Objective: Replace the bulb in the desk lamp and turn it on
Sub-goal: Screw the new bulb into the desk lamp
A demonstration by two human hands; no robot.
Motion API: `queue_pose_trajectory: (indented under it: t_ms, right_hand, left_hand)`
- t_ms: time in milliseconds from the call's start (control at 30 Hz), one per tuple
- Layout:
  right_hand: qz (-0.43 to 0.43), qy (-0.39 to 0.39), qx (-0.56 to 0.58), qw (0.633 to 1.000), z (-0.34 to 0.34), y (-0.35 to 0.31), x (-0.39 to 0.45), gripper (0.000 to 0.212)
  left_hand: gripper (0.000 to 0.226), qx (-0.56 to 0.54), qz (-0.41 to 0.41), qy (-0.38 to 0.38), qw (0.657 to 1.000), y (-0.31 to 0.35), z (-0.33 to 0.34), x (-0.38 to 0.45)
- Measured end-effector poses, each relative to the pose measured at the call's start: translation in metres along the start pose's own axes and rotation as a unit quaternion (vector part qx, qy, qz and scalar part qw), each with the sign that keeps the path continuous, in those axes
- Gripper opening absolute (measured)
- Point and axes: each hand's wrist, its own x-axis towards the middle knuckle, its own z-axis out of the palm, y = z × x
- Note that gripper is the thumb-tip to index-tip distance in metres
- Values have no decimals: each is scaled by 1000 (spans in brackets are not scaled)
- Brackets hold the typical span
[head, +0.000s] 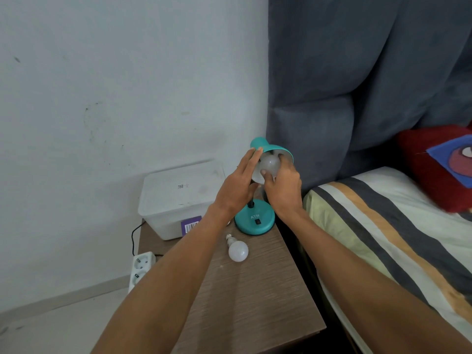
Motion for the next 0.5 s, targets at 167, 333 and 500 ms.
queue_pose_trajectory:
  t_ms: [167,333,500]
  right_hand:
    - [47,21,33,998,-3,-6,-1,47]
    - [-20,8,-26,999,2,0,-1,53]
    - [122,-3,78,989,1,-3,4,44]
  left_hand:
    - [83,5,0,-2,1000,1,0,1]
    - [89,6,4,0,1000,0,0,0]
    - [84,8,8,-3,1000,1,-1,0]
